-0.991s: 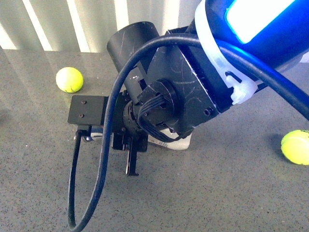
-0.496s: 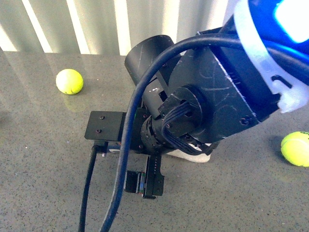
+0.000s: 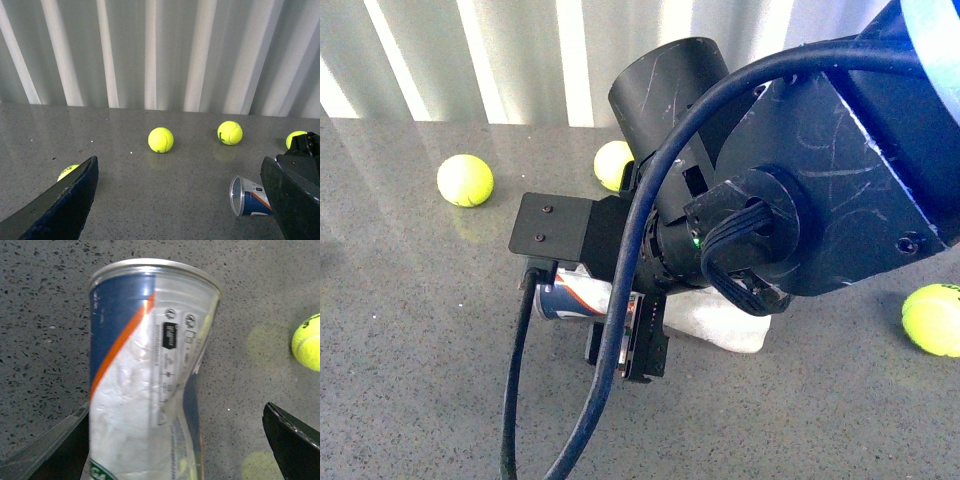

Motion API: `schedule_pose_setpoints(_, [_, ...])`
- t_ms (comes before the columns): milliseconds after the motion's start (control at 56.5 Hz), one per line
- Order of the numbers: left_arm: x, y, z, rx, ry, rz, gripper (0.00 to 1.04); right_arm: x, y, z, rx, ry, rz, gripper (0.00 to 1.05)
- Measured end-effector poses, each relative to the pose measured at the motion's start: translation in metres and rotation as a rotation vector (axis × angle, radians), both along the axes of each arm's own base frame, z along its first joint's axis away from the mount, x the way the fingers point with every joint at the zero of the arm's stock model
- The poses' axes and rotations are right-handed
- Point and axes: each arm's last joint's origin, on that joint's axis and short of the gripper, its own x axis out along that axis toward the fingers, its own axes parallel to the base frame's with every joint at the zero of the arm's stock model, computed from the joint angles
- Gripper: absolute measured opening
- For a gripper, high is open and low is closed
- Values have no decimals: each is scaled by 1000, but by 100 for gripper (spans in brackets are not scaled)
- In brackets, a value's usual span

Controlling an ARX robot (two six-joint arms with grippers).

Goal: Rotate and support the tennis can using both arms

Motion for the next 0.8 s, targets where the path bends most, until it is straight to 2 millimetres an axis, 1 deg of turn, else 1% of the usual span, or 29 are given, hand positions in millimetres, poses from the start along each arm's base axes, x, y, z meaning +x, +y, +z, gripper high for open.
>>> schedule_pose_setpoints(142, [0,0,0,0,0,0,98,-2,-2,4,5,-10,3,98])
schedule_pose_setpoints(248, [0,0,0,0,0,0,98,-6,-5,11,19,-14,1,98])
schedule_pose_setpoints(372, [0,0,0,0,0,0,98,-14,-11,22,53,-15,-6,98])
schedule_pose_setpoints(460, [0,0,0,0,0,0,98,-23,-20,29,84,-11,-21,98])
schedule_pose_setpoints(513, [0,0,0,0,0,0,98,-30,-29,34,113,-18,-44,98])
schedule_pose_setpoints(549, [0,0,0,0,0,0,98,-35,-39,38,146,-36,-85,98])
schedule_pose_setpoints(602, [0,0,0,0,0,0,98,-38,-48,42,172,-63,-136,98])
schedule_pose_setpoints(673, [0,0,0,0,0,0,98,-39,-67,48,213,-118,-247,98])
schedule_pose_setpoints(743, [0,0,0,0,0,0,98,-35,-97,55,250,-199,-428,98])
schedule_pose_setpoints(761, [0,0,0,0,0,0,98,-35,-101,55,255,-210,-456,98])
schedule_pose_setpoints(796, [0,0,0,0,0,0,98,-34,-121,59,277,-255,-572,98])
